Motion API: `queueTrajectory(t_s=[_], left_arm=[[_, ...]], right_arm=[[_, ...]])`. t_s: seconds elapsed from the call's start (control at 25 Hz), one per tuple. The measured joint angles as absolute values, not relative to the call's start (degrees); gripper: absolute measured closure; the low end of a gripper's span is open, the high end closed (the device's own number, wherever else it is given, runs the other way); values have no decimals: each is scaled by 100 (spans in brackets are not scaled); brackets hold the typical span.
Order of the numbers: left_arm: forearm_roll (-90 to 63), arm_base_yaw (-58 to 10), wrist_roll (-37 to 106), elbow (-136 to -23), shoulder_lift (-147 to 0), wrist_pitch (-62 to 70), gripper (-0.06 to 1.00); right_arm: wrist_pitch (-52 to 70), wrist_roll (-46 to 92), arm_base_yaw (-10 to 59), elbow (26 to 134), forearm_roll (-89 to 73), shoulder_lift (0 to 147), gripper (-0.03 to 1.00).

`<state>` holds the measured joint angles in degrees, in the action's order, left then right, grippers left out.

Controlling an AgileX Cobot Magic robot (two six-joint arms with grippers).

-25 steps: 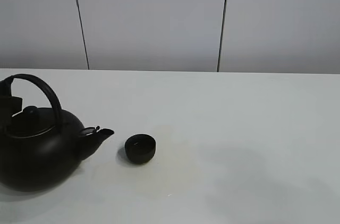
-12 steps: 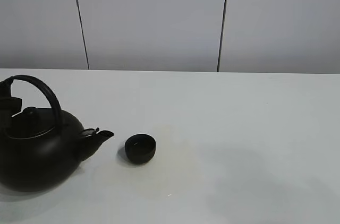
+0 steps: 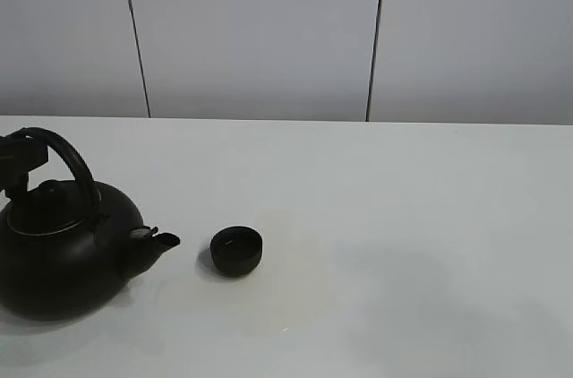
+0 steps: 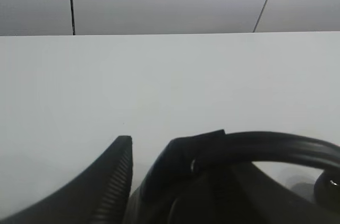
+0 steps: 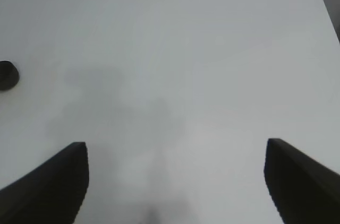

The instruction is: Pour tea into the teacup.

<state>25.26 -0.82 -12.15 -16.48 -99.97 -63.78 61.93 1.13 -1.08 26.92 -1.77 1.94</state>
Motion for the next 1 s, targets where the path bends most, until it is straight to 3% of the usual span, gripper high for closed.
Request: queueTrajectory(t_s=[1.0], left_arm=[[2347, -82, -1226, -1097, -9988, -6581, 61]], right_arm=[[6188, 113, -108, 2692, -177, 194, 35]])
